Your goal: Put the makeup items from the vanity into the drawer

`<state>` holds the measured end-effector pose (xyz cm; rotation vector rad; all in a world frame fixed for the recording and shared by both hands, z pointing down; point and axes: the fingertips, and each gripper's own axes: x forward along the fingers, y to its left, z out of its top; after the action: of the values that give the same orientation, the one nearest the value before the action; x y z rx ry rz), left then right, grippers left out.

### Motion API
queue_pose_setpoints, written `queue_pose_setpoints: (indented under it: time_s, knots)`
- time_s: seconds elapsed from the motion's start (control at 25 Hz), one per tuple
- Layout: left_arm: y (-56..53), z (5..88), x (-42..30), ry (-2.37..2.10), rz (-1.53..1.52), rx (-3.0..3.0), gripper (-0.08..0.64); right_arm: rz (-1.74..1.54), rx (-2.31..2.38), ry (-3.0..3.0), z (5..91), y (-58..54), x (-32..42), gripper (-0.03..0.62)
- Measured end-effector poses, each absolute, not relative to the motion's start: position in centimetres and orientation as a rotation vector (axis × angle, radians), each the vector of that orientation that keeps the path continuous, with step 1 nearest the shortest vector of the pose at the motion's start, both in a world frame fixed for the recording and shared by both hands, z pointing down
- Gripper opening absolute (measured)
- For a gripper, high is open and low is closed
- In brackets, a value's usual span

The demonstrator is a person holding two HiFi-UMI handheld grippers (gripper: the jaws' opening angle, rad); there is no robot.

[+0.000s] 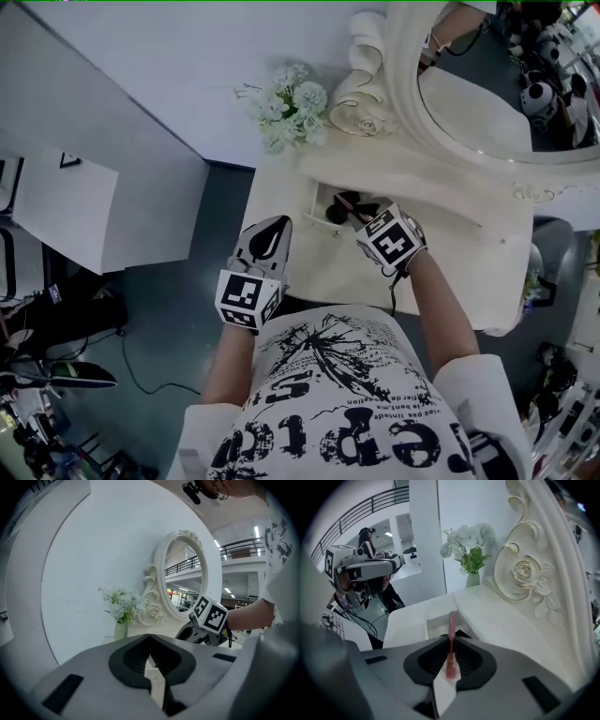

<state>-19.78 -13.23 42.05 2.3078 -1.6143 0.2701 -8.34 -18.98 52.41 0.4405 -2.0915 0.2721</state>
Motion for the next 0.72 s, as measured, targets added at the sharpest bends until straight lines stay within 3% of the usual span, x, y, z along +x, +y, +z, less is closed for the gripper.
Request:
queue_pose_setpoints:
  time_s: [0.44,0.6,0.72]
  knots:
    - [-12.5,43.7,-25.6,-1.71,0.314,2.155,0.021,0.366,0.438,-2.022,55.4,-20.4,-11.4,0.06]
    - [-12.8,43.8,-25.8,-1.694,0.319,2.164,0.02,0.437,0.479,-2.07,54.8,-20.7,-12.0,0.143]
    - [-13.1,43.7,-25.5,-1.678,0.321,2.181,0.02,0.419,0.495,-2.064,54.7,-20.6,-11.7,0.144]
